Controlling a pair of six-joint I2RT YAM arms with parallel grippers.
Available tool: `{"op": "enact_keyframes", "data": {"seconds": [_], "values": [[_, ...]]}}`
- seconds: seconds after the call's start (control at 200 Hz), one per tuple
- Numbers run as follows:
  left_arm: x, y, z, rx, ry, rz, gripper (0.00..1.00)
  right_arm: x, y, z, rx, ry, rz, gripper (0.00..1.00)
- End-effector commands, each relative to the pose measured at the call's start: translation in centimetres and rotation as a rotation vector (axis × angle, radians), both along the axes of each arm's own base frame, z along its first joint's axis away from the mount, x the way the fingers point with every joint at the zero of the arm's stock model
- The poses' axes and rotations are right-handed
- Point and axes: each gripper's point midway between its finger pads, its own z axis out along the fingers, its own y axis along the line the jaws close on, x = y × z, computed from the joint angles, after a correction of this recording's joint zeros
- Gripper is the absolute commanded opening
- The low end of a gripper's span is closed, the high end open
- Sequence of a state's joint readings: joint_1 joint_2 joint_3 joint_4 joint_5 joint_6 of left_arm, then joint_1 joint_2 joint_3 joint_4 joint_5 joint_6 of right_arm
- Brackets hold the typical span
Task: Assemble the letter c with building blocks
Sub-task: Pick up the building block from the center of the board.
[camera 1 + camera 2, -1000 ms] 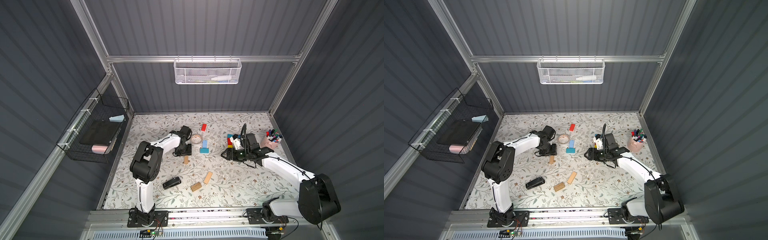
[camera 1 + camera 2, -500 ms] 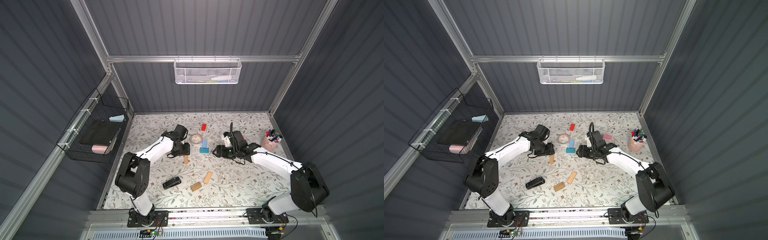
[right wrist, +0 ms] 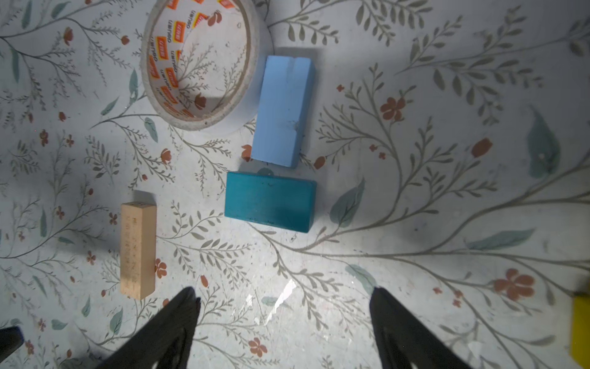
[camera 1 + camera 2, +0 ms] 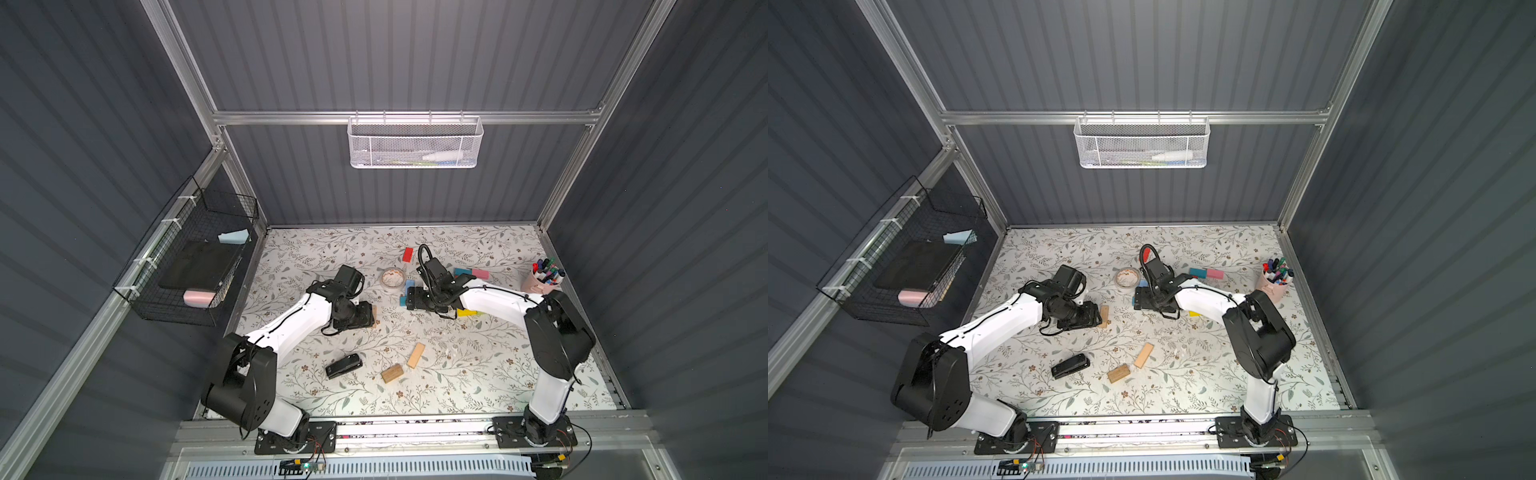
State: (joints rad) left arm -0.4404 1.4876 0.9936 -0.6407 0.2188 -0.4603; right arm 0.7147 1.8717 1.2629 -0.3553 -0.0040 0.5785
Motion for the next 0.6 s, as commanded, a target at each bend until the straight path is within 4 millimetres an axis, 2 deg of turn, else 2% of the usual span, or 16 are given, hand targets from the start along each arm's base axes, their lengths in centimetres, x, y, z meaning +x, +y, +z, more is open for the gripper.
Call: {"op": "enact_keyframes", "data": {"seconds": [0.0,0.29,0.43,0.59], "values": [[-1.1,-0.2,0.1,-0.049,0.021,-0.005,0.64,0.5,0.1,-0.6,-0.059,0.005,-0.051,0.87],[-2.1,0.0,0.5,-0.097,0.016,0.016,0.67,2.0,1.7,-2.0,-0.105,0.010,-0.061,0.88],[-2.1,-1.0,0.3,-0.152,0.018,-0.013,0.66,2.4,2.2,-2.8,-0.124,0.021,-0.046,0.79],[-2.1,-1.0,0.0,-0.158,0.011,-0.002,0.66,2.8,2.3,-3.4,-0.165,0.027,-0.039,0.78]]}}
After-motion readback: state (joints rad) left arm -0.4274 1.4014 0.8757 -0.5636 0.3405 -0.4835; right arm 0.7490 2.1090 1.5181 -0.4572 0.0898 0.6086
